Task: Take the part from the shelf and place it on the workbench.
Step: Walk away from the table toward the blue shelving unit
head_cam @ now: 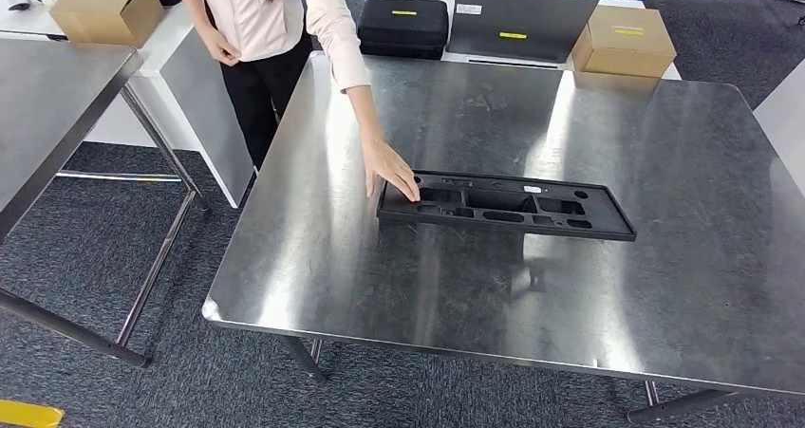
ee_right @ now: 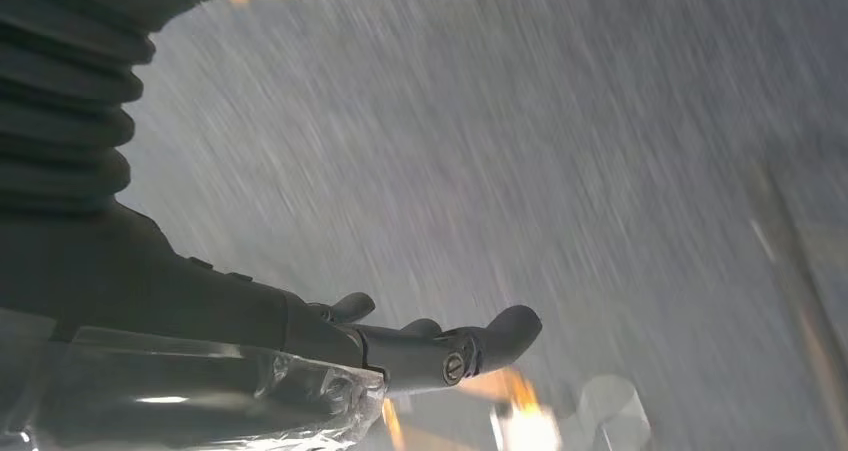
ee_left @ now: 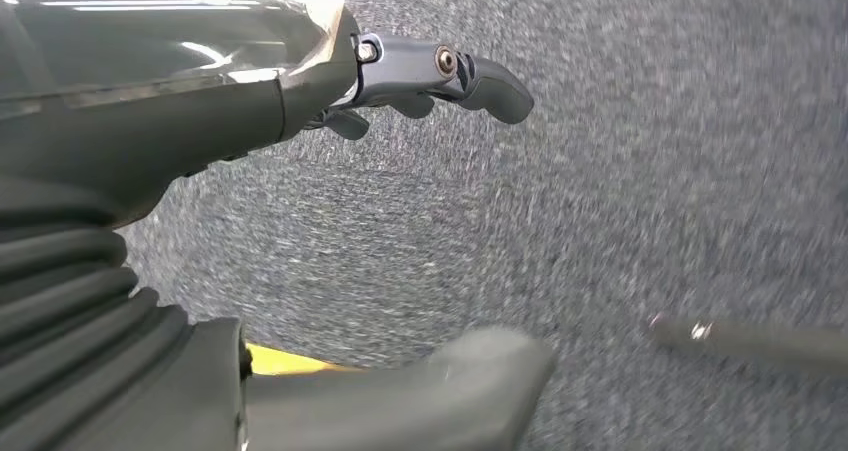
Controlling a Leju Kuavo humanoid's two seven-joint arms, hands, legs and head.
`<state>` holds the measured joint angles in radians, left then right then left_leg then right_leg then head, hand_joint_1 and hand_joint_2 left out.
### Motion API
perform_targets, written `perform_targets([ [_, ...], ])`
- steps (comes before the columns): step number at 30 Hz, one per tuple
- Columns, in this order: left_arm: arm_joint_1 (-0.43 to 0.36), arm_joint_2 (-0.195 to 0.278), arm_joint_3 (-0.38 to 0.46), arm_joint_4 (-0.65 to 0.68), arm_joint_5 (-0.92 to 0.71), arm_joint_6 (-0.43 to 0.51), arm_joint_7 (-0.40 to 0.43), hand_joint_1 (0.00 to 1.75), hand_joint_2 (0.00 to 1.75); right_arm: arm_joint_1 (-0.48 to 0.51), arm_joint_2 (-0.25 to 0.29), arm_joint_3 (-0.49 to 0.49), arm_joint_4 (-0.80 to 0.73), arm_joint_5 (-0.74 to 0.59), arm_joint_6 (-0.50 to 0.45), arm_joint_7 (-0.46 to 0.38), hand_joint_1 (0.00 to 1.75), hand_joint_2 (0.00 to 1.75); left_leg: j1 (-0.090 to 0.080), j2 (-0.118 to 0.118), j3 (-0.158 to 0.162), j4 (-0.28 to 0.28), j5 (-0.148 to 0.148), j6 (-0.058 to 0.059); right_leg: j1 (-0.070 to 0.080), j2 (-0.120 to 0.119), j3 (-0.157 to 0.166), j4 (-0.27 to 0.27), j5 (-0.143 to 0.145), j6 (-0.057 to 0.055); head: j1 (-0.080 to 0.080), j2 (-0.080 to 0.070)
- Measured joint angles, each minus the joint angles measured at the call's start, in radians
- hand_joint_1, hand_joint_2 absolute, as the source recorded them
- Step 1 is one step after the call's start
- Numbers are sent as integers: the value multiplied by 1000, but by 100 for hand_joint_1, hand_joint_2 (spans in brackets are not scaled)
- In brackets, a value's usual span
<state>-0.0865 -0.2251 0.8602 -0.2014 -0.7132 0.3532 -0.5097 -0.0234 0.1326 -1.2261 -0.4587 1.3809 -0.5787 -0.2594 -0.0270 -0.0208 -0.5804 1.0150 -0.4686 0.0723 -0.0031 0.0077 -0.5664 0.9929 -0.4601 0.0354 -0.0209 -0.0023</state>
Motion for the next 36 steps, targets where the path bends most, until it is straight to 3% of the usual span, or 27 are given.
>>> perform_targets([
  [6,6,29,-77,0,-90,-56,40,0,0,-35,-11,-8,153,37,123,119,0,175,0,0,0,0,0,0,0,0,0,0,0,0,0,0],
  [20,15,63,-120,0,-103,-110,41,0,0,-53,-12,1,219,71,159,132,0,175,-3,0,0,1,0,0,-5,0,1,-1,1,1,0,0],
  [23,13,70,-128,0,-113,-117,27,0,0,-60,-19,3,227,60,161,138,0,175,-6,1,2,-4,6,14,-10,0,1,0,2,11,0,0],
  [25,8,72,-134,0,-118,-120,23,0,0,-62,-23,3,231,57,162,146,0,175,-2,4,4,-16,20,27,-9,0,-11,33,-26,13,1,0],
  [28,4,72,-137,0,-123,-121,19,0,0,-62,-24,3,234,64,162,160,0,175,0,8,-2,-21,29,34,-9,-1,-77,211,-130,-3,4,0],
  [29,4,72,-137,0,-124,-121,19,0,0,-62,-25,3,236,67,163,164,0,175,0,10,-7,-21,32,34,-9,-1,-94,263,-152,-3,3,0],
  [30,4,72,-137,0,-125,-121,18,0,0,-61,-25,3,236,69,164,167,0,175,-1,10,-11,-21,35,33,-9,-1,-93,281,-158,1,4,0],
  [31,4,72,-137,0,-125,-121,17,0,0,-61,-25,4,237,70,166,169,0,175,-1,11,-16,-20,39,31,-9,-1,-72,259,-149,9,4,0],
  [33,4,72,-138,0,-127,-121,16,0,0,-64,-25,4,237,70,168,170,0,175,-1,11,-22,-19,46,25,-10,-1,21,120,-112,20,4,0],
  [34,4,72,-138,0,-127,-121,16,0,0,-67,-25,4,237,71,168,170,0,175,-2,11,-26,-17,49,20,-8,-1,67,52,-93,20,4,0],
  [36,3,72,-139,0,-129,-121,16,0,0,-70,-25,5,238,74,168,169,0,175,-5,11,-30,-9,55,11,-5,-1,104,-16,-75,14,2,0],
])
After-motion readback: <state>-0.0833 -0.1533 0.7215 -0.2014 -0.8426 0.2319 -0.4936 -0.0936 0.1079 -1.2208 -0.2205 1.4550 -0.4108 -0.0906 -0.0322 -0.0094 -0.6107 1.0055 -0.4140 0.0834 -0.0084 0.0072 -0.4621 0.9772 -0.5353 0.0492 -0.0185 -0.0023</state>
